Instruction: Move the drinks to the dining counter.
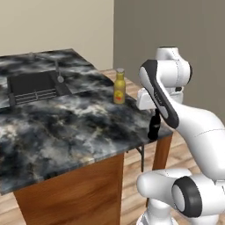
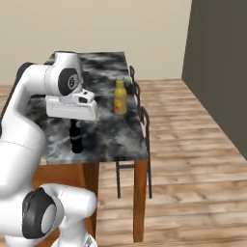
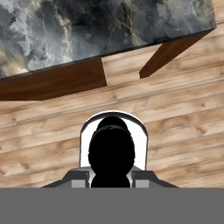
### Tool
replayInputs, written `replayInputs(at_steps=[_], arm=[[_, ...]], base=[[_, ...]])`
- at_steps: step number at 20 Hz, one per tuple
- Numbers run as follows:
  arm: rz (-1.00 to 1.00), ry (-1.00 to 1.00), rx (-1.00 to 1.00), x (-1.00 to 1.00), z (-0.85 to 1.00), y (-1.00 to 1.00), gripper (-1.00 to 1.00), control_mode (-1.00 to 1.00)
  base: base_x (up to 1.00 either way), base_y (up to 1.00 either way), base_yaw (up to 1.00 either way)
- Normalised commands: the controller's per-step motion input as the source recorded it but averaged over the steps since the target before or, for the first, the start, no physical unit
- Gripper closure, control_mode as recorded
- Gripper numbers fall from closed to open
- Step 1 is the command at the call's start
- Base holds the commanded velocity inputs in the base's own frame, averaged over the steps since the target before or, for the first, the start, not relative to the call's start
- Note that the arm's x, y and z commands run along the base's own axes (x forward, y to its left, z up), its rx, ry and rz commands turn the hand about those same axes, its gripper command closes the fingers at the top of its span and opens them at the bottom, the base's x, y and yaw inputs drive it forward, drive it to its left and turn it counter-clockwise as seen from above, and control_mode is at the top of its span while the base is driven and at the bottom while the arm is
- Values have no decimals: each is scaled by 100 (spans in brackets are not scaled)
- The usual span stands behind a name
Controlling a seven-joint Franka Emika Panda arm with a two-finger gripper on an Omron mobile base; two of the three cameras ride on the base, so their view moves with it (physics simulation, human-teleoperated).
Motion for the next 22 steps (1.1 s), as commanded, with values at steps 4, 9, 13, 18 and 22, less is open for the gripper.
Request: replayInputs(at_steps=[4,9,13,18,22], arm=[[0,0,0,0,0,0,100,100],[0,0,0,0,0,0,100,100],[0,0,0,0,0,0,100,100],[0,0,0,0,0,0,100,100],[0,0,0,0,0,0,100,100]], base=[[32,-41,21],[39,-47,23],[24,-44,21],[36,-25,17],[53,-23,15]])
